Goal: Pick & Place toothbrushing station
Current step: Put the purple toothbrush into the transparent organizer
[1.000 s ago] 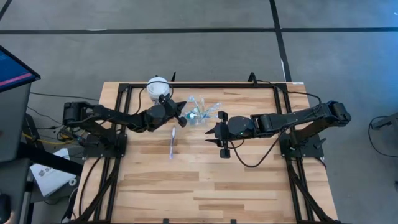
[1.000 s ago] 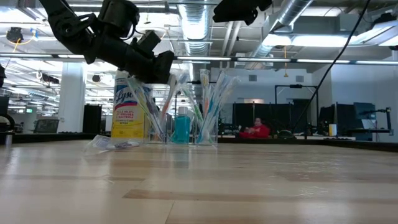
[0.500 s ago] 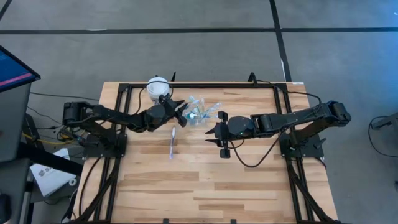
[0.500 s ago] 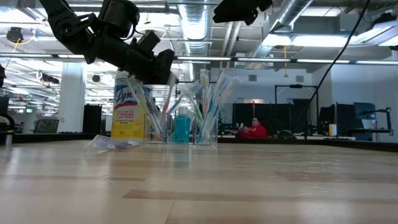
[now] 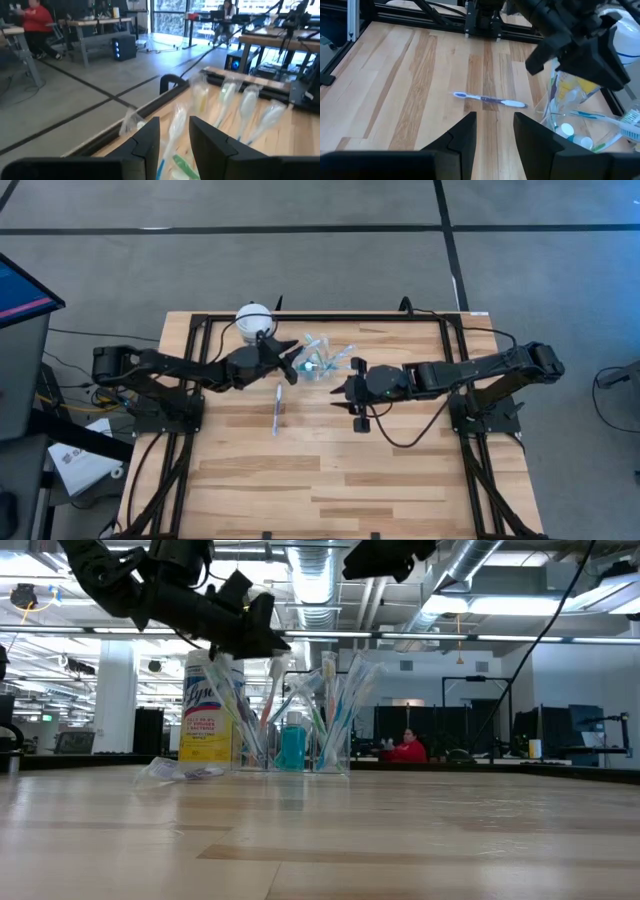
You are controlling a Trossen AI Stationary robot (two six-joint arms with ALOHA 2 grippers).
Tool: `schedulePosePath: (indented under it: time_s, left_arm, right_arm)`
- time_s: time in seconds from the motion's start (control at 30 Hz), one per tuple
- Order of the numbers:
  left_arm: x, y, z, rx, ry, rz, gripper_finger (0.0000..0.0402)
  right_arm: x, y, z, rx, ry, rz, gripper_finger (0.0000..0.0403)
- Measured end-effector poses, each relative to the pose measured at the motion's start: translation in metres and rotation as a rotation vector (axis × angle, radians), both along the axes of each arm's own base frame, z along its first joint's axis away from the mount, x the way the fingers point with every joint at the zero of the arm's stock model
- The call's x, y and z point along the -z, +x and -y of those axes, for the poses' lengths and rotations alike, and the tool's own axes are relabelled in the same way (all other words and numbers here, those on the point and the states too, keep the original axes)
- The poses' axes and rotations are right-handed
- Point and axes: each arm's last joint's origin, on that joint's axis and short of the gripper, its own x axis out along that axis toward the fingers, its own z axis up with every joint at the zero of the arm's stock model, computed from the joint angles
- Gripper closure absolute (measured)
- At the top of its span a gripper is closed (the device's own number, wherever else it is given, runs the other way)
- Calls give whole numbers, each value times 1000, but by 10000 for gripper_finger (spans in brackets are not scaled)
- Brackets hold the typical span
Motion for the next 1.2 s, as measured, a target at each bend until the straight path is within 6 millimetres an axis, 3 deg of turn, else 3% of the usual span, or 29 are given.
schedulePosePath:
  time_s: [0.23, 0.43, 0.8, 1.2]
  left_arm:
    - [-15, -7, 10, 56, 43, -1, 304]
    - [-21, -11, 36, 157, 39, -27, 304]
    - [-4, -15, 92, 338, -62, -165, 305]
    - [20, -30, 110, 275, -322, -290, 305]
  right_arm:
    - [0, 0, 0, 1, 1, -1, 282]
    - [0, 0, 0, 1, 1, -1, 282]
    - [0, 0, 0, 0, 1, 0, 282]
    - [0, 0, 0, 4, 8, 1, 282]
